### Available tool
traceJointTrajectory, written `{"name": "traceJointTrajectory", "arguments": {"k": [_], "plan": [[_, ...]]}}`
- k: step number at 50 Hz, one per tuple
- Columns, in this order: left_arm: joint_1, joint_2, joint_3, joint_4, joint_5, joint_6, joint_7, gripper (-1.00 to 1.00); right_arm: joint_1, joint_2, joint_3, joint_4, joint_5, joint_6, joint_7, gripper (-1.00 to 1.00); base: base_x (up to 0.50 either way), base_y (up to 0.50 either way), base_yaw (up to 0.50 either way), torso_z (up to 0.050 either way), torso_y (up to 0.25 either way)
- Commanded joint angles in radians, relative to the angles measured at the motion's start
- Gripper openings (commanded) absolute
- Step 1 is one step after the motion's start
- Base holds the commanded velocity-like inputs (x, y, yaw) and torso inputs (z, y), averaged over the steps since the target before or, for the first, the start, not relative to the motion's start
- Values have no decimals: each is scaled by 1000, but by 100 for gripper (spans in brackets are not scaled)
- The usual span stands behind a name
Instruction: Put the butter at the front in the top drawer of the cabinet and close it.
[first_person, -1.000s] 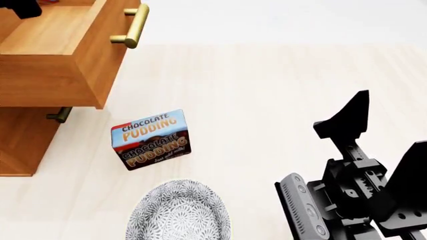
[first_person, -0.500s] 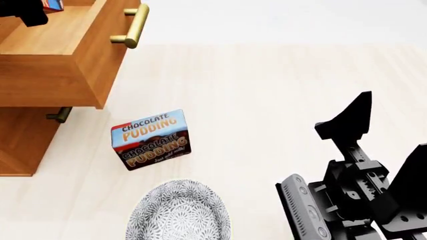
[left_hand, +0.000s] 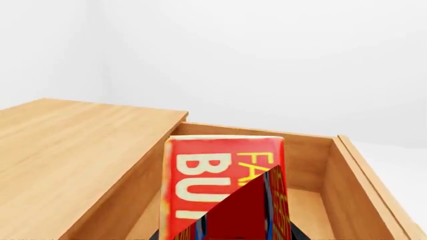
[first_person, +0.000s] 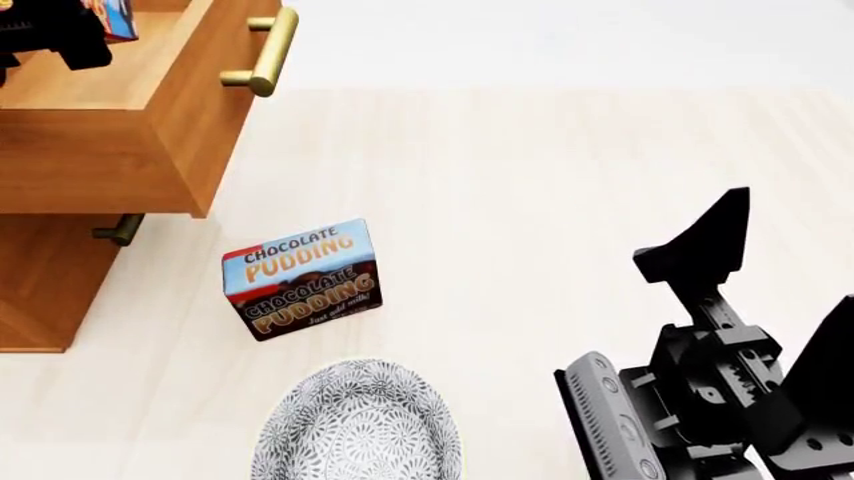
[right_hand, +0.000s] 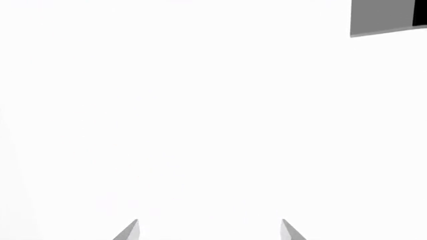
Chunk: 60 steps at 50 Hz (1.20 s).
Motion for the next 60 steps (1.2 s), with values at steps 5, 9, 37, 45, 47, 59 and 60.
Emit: {"name": "traceJointTrajectory", "arguments": {"k": [5, 9, 37, 45, 47, 59, 60], "plan": [[-21, -1, -18, 3, 25, 6, -8, -100, -10, -4, 13, 8, 1, -10, 6, 100, 0, 0, 0, 0, 0], [-21, 2, -15, -1, 31, 7, -5, -100, -14, -6, 17, 10, 2, -13, 7, 100, 0, 0, 0, 3, 3], [-25, 7, 6, -11, 63, -2, -6, 100, -32, -8, 42, 4, -8, -21, -3, 100, 0, 0, 0, 0, 0], [-27, 2, 5, -1, 63, -7, -12, 100, -35, -11, 47, 6, -11, -24, -5, 100, 0, 0, 0, 0, 0], [-26, -1, 4, 4, 61, -8, -13, 100, -35, -11, 48, 4, -13, -24, -6, 100, 0, 0, 0, 0, 0], [-24, -10, 1, 27, 56, -12, -15, 100, -43, -15, 60, 4, -12, -31, -3, 100, 0, 0, 0, 0, 0], [-24, -11, 1, 28, 55, -12, -15, 100, -43, -16, 60, 5, -12, -32, -3, 100, 0, 0, 0, 0, 0]]}}
